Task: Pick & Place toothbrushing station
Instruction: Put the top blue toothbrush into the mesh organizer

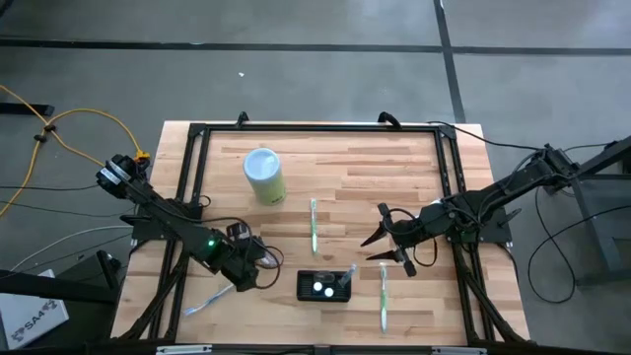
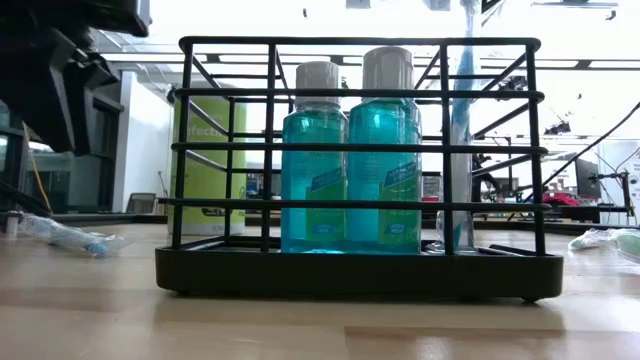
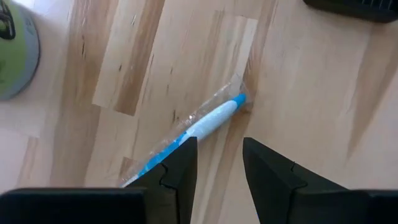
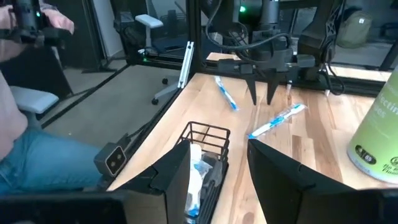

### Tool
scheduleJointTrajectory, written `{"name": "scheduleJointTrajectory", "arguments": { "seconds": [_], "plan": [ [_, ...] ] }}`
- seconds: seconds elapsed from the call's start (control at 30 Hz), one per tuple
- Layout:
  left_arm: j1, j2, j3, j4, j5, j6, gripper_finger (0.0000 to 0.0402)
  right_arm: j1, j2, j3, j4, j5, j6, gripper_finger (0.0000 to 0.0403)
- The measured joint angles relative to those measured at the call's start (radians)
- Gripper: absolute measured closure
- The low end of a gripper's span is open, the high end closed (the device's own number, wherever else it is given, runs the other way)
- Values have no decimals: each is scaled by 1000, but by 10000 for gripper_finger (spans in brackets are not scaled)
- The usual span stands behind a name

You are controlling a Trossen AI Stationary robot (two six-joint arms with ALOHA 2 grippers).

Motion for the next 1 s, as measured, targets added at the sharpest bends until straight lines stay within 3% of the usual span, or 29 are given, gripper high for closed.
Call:
{"name": "scheduleJointTrajectory", "arguments": {
  "seconds": [0.5, 1.0],
  "plan": [
    [97, 164, 0, 47, 103, 284, 279, 1, 0, 0, 5, 0, 89, 251],
    [113, 246, -36, 141, 107, 463, 279, 1, 0, 0, 32, -1, 149, 251]
  ]
}}
